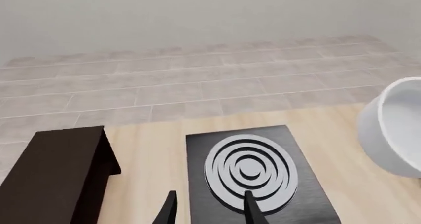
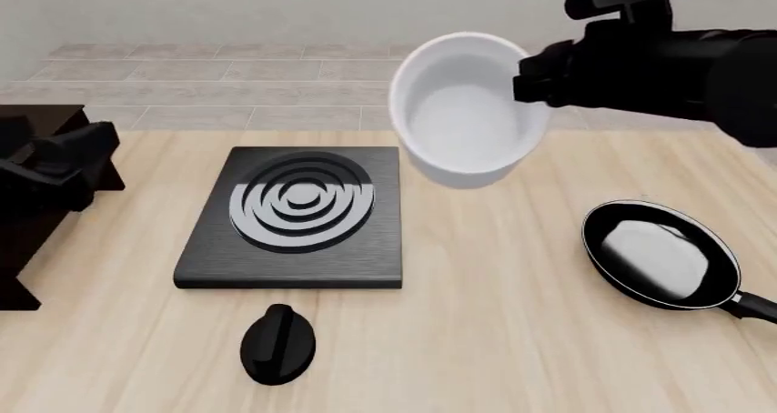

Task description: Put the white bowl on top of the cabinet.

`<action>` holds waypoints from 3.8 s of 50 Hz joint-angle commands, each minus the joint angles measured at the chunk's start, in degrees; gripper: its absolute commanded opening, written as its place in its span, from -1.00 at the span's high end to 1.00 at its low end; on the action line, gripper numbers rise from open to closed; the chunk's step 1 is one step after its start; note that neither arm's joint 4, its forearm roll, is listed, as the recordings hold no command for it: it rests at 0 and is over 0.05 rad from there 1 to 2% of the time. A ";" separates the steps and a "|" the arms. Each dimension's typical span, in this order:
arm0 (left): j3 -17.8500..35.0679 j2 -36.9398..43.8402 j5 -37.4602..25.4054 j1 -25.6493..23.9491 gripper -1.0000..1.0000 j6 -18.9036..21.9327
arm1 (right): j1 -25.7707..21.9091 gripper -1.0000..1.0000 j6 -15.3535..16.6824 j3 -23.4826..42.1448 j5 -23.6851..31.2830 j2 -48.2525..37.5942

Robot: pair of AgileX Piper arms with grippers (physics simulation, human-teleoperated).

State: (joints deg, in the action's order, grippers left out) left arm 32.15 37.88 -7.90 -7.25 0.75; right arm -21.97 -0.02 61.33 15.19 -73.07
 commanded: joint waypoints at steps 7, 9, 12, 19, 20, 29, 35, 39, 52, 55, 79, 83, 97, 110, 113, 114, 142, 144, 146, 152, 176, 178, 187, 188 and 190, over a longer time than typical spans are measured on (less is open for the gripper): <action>7.91 5.73 -3.95 -4.45 -1.00 -0.68 | -3.40 1.00 -0.63 0.63 -0.42 0.20; 8.53 7.04 -3.86 -4.81 -1.00 -0.95 | -3.89 1.00 -0.94 0.40 -0.71 0.08; 9.69 8.40 -4.12 -5.45 -1.00 -0.77 | -4.54 1.00 -1.09 0.23 -1.09 -0.36; 12.45 10.61 -5.43 -7.31 -1.00 -0.57 | -6.53 1.00 -2.11 0.11 -1.84 -1.17; 12.83 10.67 -5.61 -7.80 -1.00 -0.34 | -6.85 1.00 -1.93 0.06 -1.96 -1.34; 15.64 12.52 -7.35 -10.12 -1.00 -1.38 | -8.28 1.00 -2.10 0.60 -2.74 -2.80; 16.67 13.81 -7.78 -11.88 -1.00 -1.81 | -9.67 1.00 -2.66 0.14 -3.89 -3.61; 17.35 14.54 -7.93 -12.61 -1.00 -2.18 | -10.56 1.00 -2.92 -0.38 -4.62 -3.96; 17.13 15.95 -6.91 -14.09 -1.00 -3.74 | -12.86 1.00 -2.54 0.11 -4.47 -5.06; 16.61 16.45 -6.25 -14.56 -1.00 -4.36 | -13.30 1.00 -2.37 0.27 -4.36 -5.27; 16.55 19.02 -6.58 -19.97 -1.00 -8.16 | -15.76 1.00 -2.49 0.65 -5.21 -6.56; 16.04 19.19 -6.34 -20.70 -1.00 -8.18 | -15.88 1.00 -2.57 0.67 -5.38 -6.70; 13.55 21.54 -3.65 -22.66 -1.00 -8.72 | -16.87 1.00 -3.26 0.54 -5.86 -6.91; 12.82 23.94 -1.23 -23.08 -1.00 -9.30 | -17.61 1.00 -3.67 0.44 -5.82 -6.68; 12.70 24.72 -0.53 -23.02 -1.00 -9.17 | -17.88 1.00 -3.84 0.21 -5.94 -6.63; 12.71 24.86 -0.44 -22.98 -1.00 -8.97 | -17.98 1.00 -4.02 0.27 -5.85 -6.59; 11.96 29.09 3.48 -22.02 -1.00 -9.20 | -19.74 1.00 -5.29 -0.73 -6.00 -5.51; 11.82 29.38 3.77 -21.87 -1.00 -9.27 | -19.84 1.00 -5.39 -0.73 -5.93 -5.47; 11.63 29.52 4.11 -21.61 -1.00 -9.28 | -19.88 1.00 -5.33 -0.80 -5.94 -5.43; 11.55 29.14 3.87 -20.97 1.00 -9.48 | -19.53 1.00 -5.07 -1.15 -6.25 -5.78; 11.28 26.36 2.40 -19.44 1.00 -9.54 | -18.90 -1.00 -3.11 -0.71 -5.29 -4.52; 11.31 26.38 2.33 -19.51 1.00 -9.69 | -18.98 -1.00 -2.87 -0.56 -4.92 -4.16; 11.69 26.23 2.13 -19.29 1.00 -9.48 | -19.49 -1.00 -1.06 -0.05 -3.25 -1.98; 11.63 26.24 2.15 -19.05 1.00 -9.57 | -19.51 -1.00 -1.01 0.06 -2.92 -1.75; 11.61 26.13 2.08 -19.28 1.00 -9.66 | -19.18 -1.00 -0.77 0.04 -2.88 -1.64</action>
State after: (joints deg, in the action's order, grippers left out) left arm 43.11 64.73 -5.85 -26.83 -9.09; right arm -41.35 -1.63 60.90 10.92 -76.39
